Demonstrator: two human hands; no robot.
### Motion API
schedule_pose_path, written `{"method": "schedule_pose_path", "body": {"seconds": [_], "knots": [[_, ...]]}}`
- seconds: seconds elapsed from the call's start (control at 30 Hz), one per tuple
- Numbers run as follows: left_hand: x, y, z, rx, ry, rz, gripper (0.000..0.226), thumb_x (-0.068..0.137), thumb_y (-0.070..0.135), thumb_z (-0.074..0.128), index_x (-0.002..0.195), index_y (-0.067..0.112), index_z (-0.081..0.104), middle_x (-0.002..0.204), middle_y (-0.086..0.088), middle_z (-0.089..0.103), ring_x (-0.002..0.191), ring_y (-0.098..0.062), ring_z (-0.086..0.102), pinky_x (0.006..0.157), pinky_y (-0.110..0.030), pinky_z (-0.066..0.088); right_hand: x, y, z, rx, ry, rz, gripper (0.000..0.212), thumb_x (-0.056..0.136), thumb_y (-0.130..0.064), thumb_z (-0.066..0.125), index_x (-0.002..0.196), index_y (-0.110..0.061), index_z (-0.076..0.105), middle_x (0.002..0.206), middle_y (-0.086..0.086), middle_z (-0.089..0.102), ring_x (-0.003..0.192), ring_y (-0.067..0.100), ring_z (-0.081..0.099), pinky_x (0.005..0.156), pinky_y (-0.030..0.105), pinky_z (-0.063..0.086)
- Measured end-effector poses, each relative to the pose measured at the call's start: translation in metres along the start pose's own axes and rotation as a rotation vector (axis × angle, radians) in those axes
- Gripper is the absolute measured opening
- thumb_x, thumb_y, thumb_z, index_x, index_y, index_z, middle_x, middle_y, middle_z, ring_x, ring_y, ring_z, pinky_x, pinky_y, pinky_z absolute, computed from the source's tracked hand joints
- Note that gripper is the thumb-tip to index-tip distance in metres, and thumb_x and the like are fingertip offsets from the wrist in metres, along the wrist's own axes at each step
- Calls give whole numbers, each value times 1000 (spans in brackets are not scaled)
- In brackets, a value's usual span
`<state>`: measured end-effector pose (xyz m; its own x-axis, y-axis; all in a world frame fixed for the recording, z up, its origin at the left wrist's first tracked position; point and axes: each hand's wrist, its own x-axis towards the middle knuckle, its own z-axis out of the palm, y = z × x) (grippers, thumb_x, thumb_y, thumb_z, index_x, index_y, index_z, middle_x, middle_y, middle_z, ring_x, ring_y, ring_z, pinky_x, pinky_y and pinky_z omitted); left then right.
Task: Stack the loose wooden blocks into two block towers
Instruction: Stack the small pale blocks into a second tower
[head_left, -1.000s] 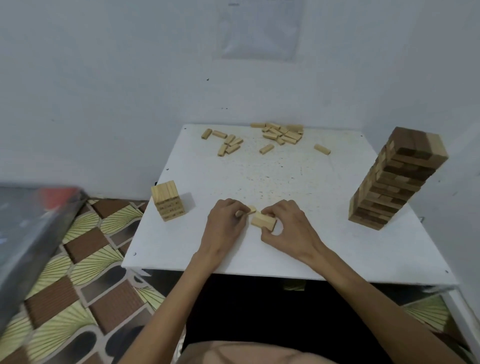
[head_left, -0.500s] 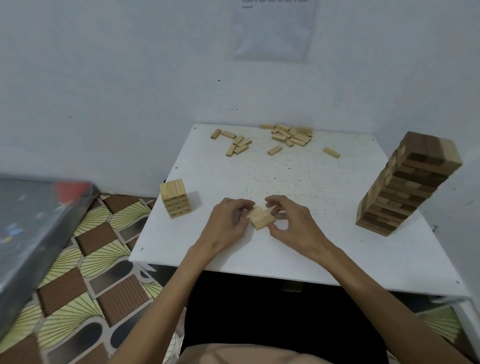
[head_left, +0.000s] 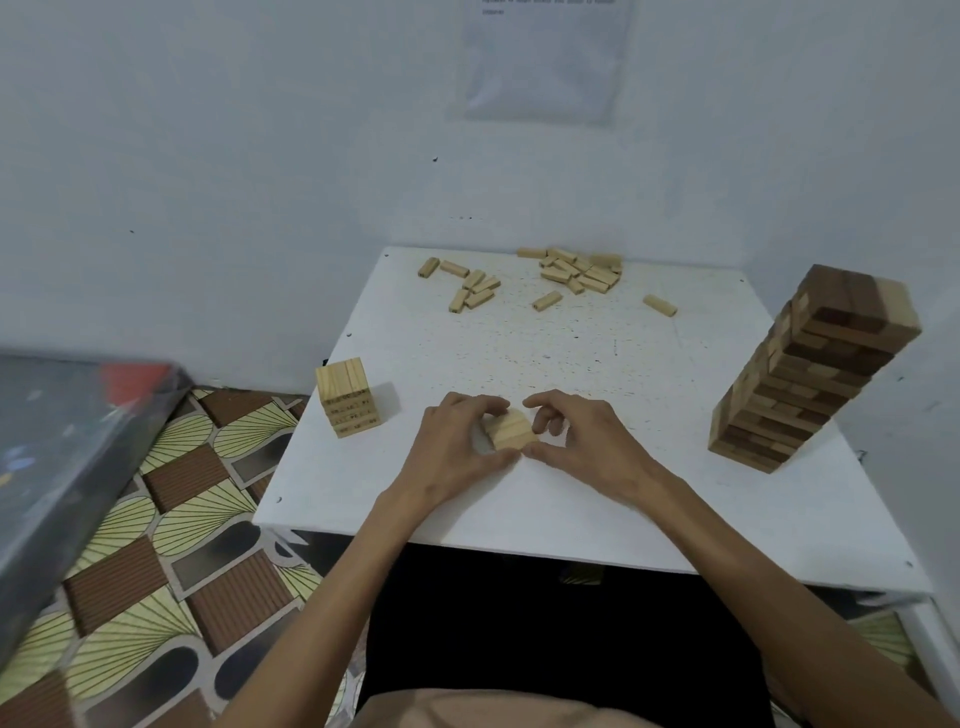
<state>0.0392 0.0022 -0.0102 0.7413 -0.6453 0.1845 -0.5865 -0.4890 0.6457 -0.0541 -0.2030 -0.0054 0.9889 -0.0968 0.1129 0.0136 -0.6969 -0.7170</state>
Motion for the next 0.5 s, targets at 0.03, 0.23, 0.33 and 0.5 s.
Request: {"method": "schedule_pose_path", "body": {"seconds": [0.03, 0.23, 0.33, 0.5], "knots": [[1, -1, -2, -10, -27, -6, 62, 79, 44, 83, 135, 29, 62, 123, 19, 68, 123, -8, 47, 108, -42, 39, 1, 0, -1, -2, -23, 16, 53, 86, -35, 84, 134, -31, 60, 99, -15, 64, 94, 7, 57, 77, 17, 45], [8, -4, -11, -25, -143, 9, 72, 82, 38, 83, 145, 30, 49, 133, 18, 64, 122, -8, 46, 104, -36, 41, 21, -11, -11, -104, -217, 65, 56, 84, -37, 83, 135, -25, 62, 91, -14, 62, 76, 2, 54, 73, 17, 44], [9, -4, -16, 122, -117, 9, 77, 80, 49, 82, 146, 27, 49, 122, 10, 54, 119, -14, 46, 98, -33, 43, 25, -13, -13, -115, -248, 79, 54, 82, -37, 84, 131, -24, 64, 90, -13, 65, 76, 3, 56, 75, 21, 48], [12, 0, -26, 299, -300, -15, 76, 89, 56, 69, 152, 26, 38, 105, 11, 56, 98, -11, 50, 84, -34, 46, 30, -14, -13, -129, -265, 88, 50, 81, -34, 85, 126, -24, 64, 90, -12, 68, 78, 3, 56, 75, 22, 47]]}}
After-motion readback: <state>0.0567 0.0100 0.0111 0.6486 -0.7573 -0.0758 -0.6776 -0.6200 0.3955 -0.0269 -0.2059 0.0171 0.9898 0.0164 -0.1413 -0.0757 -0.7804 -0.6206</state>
